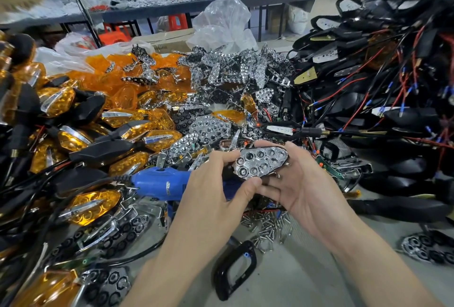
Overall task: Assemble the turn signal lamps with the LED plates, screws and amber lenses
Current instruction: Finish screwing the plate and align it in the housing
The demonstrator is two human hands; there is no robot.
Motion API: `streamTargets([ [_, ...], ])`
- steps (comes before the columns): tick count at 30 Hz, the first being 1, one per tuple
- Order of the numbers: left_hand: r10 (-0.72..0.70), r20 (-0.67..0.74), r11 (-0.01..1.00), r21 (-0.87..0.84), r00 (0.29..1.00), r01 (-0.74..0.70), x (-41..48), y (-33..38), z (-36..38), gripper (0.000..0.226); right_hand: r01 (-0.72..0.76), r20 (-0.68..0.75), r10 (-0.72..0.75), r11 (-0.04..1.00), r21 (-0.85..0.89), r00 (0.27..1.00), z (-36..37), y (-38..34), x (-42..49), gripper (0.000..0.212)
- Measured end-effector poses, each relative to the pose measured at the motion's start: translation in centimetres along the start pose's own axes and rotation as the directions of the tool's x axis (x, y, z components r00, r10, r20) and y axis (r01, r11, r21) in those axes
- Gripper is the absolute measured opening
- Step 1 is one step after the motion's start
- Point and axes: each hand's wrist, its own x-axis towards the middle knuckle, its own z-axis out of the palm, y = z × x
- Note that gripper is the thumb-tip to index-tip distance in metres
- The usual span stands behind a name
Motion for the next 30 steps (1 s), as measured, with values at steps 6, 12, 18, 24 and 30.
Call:
streamTargets([
  [6,0.056,-0.076,0.998,0.046,0.996,-0.052,-0.1,0.3,-0.3,0.039,0.041,0.039,-0.041,0.999,0.013,0.998,0.4,-0.4,-0.3,0.047],
  [12,0.182,-0.082,0.971,0.172,0.98,-0.166,0.0,0.8,-0.5,0.046,0.094,0.09,-0.094,0.996,-0.002,0.991,0.6,-0.7,-0.6,0.041],
  [18,0.185,-0.113,0.97,0.179,0.976,-0.163,-0.1,0.7,-0.5,0.047,0.107,0.093,-0.107,0.994,0.0,0.99,0.6,-0.5,-0.5,0.036],
  [24,0.161,-0.097,0.973,0.185,0.982,-0.141,-0.1,0.9,-0.5,0.048,0.158,0.107,-0.148,0.983,-0.092,0.983,0.2,0.1,-0.7,0.033],
  [30,0.121,-0.035,0.987,0.109,0.992,-0.117,0.0,-0.1,-2.4,0.047,0.223,0.033,-0.221,0.972,-0.078,0.975,0.0,-0.1,-0.3,0.028],
])
